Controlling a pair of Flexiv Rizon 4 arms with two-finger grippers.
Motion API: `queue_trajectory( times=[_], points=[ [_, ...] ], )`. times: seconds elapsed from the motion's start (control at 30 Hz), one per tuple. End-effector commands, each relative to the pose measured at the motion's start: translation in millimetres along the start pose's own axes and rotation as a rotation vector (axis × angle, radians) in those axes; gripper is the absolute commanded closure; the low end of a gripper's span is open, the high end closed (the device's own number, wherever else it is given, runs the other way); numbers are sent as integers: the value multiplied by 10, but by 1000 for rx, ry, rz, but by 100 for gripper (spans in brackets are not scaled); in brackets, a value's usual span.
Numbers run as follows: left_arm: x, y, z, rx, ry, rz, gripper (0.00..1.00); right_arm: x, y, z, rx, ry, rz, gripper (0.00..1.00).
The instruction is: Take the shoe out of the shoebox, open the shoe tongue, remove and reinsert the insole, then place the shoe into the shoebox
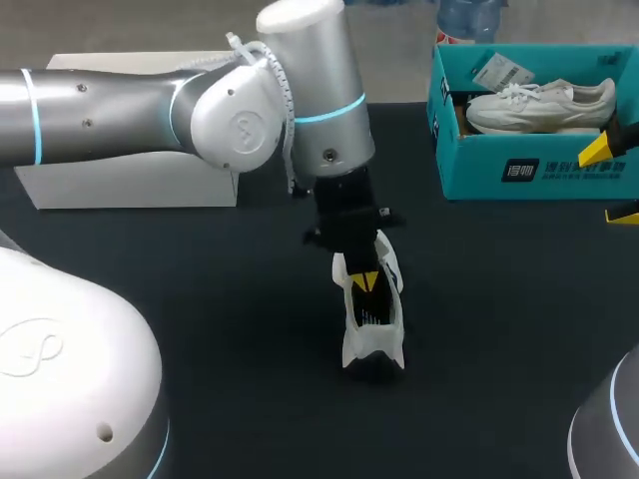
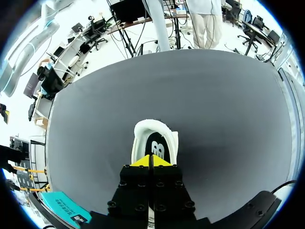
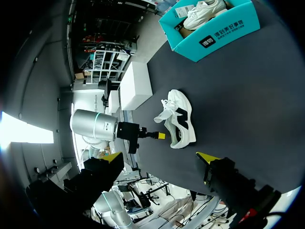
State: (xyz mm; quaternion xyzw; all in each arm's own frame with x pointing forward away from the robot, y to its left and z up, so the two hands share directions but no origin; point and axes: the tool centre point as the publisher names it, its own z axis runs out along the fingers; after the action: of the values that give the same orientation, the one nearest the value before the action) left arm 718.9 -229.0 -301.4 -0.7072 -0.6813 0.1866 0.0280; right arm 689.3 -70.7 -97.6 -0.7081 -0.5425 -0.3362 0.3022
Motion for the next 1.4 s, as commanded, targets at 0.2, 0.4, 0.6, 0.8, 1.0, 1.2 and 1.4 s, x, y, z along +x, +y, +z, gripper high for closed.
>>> queue_trajectory(
  times=[0.2, 0.4, 0.6, 0.8, 1.0, 1.2, 1.4],
  points=[
    [-109, 68, 364, 22, 138, 18, 100, -2, -5, 3, -1, -2, 1, 0],
    [-149, 145, 524, -13, 166, 39, 100, -2, -5, 3, -1, -2, 1, 0],
    [-55, 252, 714, -35, 214, 33, 100, -2, -5, 3, -1, -2, 1, 0],
    [78, 326, 802, 0, 225, 19, 100, -2, -5, 3, -1, -2, 1, 0],
    [167, 363, 899, 35, 213, 4, 100, -2, -5, 3, -1, -2, 1, 0],
    [183, 311, 996, 67, 190, 33, 100, -2, -5, 3, -1, -2, 1, 0],
    [181, 319, 1115, 53, 171, 29, 100, -2, -5, 3, -1, -2, 1, 0]
  ],
)
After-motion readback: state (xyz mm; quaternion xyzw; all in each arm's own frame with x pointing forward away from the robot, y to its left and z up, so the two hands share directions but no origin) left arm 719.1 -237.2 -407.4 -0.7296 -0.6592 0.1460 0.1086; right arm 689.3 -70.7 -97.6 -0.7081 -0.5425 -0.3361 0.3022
